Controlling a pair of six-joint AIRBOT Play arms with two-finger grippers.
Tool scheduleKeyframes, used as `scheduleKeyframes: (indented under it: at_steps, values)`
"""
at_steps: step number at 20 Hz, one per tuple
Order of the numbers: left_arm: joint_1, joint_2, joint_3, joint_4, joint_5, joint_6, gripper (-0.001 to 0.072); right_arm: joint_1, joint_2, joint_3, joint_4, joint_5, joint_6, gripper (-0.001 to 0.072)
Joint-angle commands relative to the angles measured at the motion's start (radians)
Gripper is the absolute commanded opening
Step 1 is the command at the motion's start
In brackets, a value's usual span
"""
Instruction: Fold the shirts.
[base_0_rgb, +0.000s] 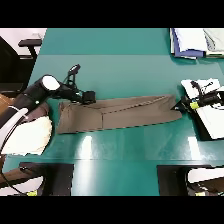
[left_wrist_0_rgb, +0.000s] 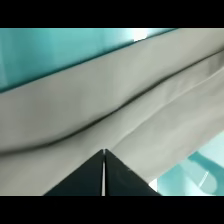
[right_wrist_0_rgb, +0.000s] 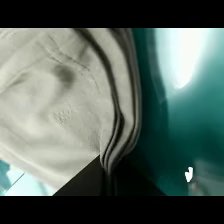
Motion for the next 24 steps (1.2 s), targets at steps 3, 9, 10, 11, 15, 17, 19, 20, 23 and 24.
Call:
scheduleKeyframes:
  at_steps: [3, 9, 10, 11, 15, 17, 19, 20, 23, 24]
  values:
    - [-0.128, -0.164, 0.129, -0.004, 0.064, -0.041, 0.0026, 0.034, 0.107, 0.1, 0.04, 0.059, -0.024, 0.0015]
    - [-0.257, -0.375, 0.312, -0.014, 0.066, -0.044, 0.0026, 0.206, 0.299, 0.325, 0.039, 0.09, 0.115, 0.0016]
    - [-0.268, -0.393, 0.326, -0.029, 0.072, -0.044, 0.0026, 0.244, 0.319, 0.357, 0.04, 0.077, 0.125, 0.0015]
    - [-0.275, -0.403, 0.335, -0.036, 0.077, -0.043, 0.0026, 0.28, 0.33, 0.385, 0.04, 0.069, 0.137, 0.0015]
    - [-0.29, -0.42, 0.342, -0.057, 0.106, -0.043, 0.0026, 0.432, 0.335, 0.479, 0.04, 0.056, 0.176, 0.0015]
    - [-0.29, -0.428, 0.342, -0.057, 0.098, -0.043, 0.0026, 0.505, 0.335, 0.502, 0.04, 0.036, 0.18, 0.0016]
    - [-0.29, -0.431, 0.342, -0.058, 0.1, -0.043, 0.0026, 0.568, 0.333, 0.504, 0.068, 0.015, 0.184, 0.0016]
    - [-0.29, -0.431, 0.342, -0.058, 0.105, -0.043, 0.0026, 0.59, 0.329, 0.504, 0.108, 0.01, 0.184, 0.0016]
    - [-0.28, -0.423, 0.344, -0.056, 0.104, -0.04, 0.0026, 0.652, 0.306, 0.504, 0.196, -0.031, 0.181, 0.0016]
    - [-0.264, -0.409, 0.345, -0.052, 0.087, -0.041, 0.0025, 0.673, 0.299, 0.504, 0.195, -0.046, 0.18, 0.0016]
